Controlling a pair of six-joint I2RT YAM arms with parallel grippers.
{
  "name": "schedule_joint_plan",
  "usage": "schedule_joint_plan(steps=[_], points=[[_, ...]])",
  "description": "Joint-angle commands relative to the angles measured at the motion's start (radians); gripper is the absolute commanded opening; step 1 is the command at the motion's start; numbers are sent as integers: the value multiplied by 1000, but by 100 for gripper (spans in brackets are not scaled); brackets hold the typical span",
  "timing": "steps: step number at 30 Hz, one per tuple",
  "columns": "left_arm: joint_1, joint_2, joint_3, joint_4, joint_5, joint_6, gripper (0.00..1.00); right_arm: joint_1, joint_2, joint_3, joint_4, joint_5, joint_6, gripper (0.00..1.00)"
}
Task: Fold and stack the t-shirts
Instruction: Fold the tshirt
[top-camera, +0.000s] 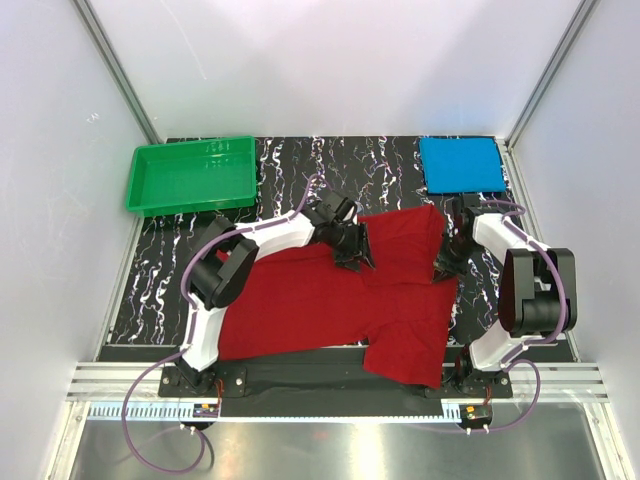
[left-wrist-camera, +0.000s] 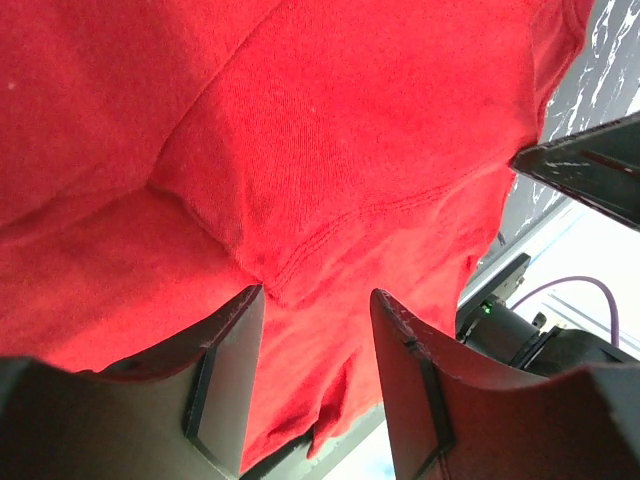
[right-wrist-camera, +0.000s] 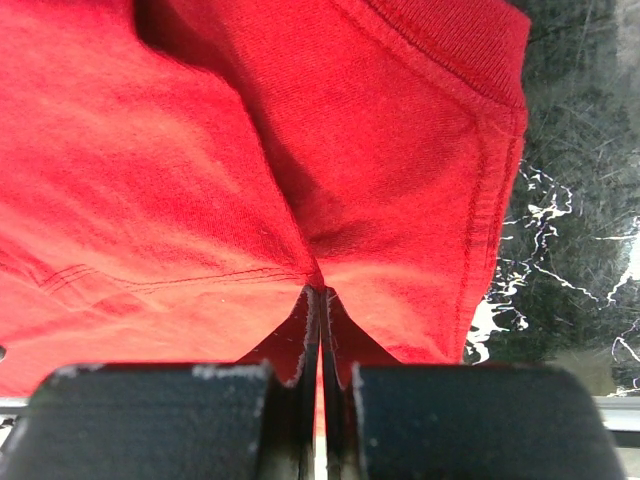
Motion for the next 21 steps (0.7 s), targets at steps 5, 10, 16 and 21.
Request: schedule_joint_plan(steps=[5,10,16,21], points=[[-6,-41,-39,-15,-17,-22,48,0,18,18,7,-5,-15,2],[-17,-10,-36,4,10,-47,47,0,18,3,16,-16,-17,2],[-23,21,-19,2,25,-59,46,0,16,-3,20,-21,-17,2],[-32,28,0,1,28,-62,45,0,19,-3,23,-22,-18,2]])
